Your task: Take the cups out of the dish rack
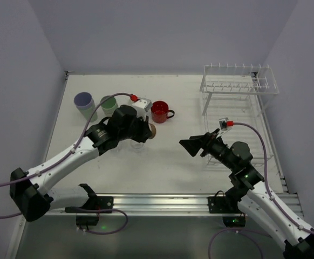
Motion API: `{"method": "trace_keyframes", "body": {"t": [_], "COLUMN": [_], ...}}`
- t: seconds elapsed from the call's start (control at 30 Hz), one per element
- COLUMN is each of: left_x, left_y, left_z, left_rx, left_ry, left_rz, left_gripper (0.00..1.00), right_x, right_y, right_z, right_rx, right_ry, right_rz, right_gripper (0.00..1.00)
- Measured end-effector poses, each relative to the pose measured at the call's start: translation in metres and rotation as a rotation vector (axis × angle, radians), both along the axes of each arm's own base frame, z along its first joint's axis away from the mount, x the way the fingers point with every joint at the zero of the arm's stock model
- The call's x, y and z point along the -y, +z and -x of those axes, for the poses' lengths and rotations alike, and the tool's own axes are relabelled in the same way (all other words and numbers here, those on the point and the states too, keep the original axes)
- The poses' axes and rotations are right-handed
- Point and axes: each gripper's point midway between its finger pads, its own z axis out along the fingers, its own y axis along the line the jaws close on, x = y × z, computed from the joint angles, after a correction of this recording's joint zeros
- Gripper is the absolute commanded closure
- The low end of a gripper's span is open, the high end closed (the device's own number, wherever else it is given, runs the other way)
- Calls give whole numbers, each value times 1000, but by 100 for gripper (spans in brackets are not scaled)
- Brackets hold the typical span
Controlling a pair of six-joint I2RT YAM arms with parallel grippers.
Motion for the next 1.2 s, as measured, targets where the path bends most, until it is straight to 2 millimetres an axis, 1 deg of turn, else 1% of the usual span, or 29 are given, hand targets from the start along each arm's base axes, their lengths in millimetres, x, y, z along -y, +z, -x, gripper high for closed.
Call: {"method": "trace_keyframes", "body": {"t": [0.1,0.17,0.4,0.53,0.63,0.67,0.7,0.73,0.8,0.83,0.87,0.9,0.93,0.97,1.0,1.07,1.1,1.17,1.2], "left_x": [5,10,35,52,57,57,55,54,52,51,50,49,49,48,48,49,50,51,52], "left_y": [-38,-57,-92,-115,-134,-141,-148,-154,-165,-169,-170,-171,-171,-170,-169,-168,-166,-163,-161], "left_z": [-2,-5,-20,-21,-21,-21,-20,-20,-19,-19,-20,-20,-20,-21,-22,-23,-24,-26,-27], "left_rx": [-92,-128,-168,-183,-204,-215,-228,-239,-254,-257,-254,-254,-252,-249,-246,-240,-234,-226,-220], "left_ry": [-33,-56,-109,-147,-162,-163,-164,-165,-167,-167,-171,-170,-168,-166,-164,-161,-157,-151,-148], "left_rz": [-158,-239,-399,-476,-522,-537,-553,-568,-597,-610,-619,-623,-626,-630,-631,-633,-632,-628,-626], "left_gripper": [100,100,100,100,100,98,96,90,81,73,70,66,60,57,50,44,37,30,22], "right_x": [13,22,40,46,48,49,50,51,52,54,55,56,56,57,57,57,57,57,57], "right_y": [-11,-13,-15,-16,-19,-20,-19,-19,-18,-17,-16,-16,-16,-16,-16,-18,-18,-19,-19], "right_z": [5,8,17,19,20,21,21,22,23,23,24,24,25,25,25,26,26,26,26], "right_rx": [-3,4,31,42,38,38,42,47,56,60,62,64,66,66,65,60,59,58,58], "right_ry": [-48,-78,-138,-156,-164,-165,-168,-171,-176,-181,-186,-189,-191,-192,-192,-191,-191,-191,-191], "right_rz": [47,68,98,106,115,116,116,114,111,109,107,107,106,106,108,112,113,114,114], "right_gripper": [1,1,1,1,1,1,1,1,1,1,1,1,1,1,1,1,1,1,1]}}
